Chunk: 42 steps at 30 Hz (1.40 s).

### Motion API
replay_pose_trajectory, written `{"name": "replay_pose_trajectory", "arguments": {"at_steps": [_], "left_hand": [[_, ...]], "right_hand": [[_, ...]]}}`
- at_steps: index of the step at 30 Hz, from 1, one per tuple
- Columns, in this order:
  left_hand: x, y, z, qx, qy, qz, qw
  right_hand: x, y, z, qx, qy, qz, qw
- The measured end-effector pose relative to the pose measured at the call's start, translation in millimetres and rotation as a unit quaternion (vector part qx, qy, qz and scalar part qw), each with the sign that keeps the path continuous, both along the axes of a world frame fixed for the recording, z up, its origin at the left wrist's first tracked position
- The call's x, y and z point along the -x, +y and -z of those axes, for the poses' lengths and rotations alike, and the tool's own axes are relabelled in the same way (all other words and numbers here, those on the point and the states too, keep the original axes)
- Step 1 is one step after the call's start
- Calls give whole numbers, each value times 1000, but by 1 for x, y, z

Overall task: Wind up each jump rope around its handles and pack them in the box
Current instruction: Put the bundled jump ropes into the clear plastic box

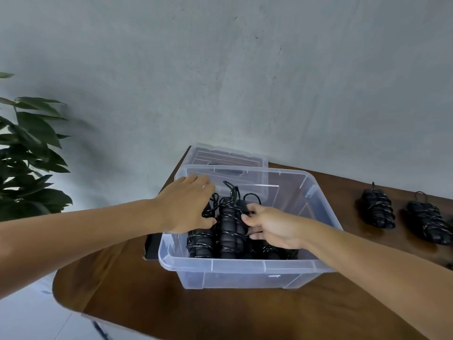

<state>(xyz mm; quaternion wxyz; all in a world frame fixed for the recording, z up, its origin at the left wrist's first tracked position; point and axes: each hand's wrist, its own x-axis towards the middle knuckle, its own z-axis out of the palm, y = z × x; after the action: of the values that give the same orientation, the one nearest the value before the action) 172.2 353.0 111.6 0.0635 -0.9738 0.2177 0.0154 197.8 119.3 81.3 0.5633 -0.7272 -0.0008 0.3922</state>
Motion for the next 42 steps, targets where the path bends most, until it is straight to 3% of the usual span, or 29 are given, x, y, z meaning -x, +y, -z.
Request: {"name": "replay_pose_trajectory", "arguments": {"at_steps": [7,15,22,29,37,42], "left_hand": [[-2,3,-2,12,31,-1,999],[-8,5,2,36,60,-6,998],[-9,12,0,56,99,-22,993],[-4,7,-1,44,78,-25,996],[-9,5,-8,56,95,-31,993],[-16,-1,-21,89,89,-15,992]], "right_hand": [[5,19,-3,22,-47,22,998],[3,26,-3,73,-84,-77,991],[0,28,1,-16,-55,-59,997],[-6,25,2,-27,-29,-79,996],[-5,24,-1,103,-90,-136,981],[-3,19,-11,140,-126,-108,976]]}}
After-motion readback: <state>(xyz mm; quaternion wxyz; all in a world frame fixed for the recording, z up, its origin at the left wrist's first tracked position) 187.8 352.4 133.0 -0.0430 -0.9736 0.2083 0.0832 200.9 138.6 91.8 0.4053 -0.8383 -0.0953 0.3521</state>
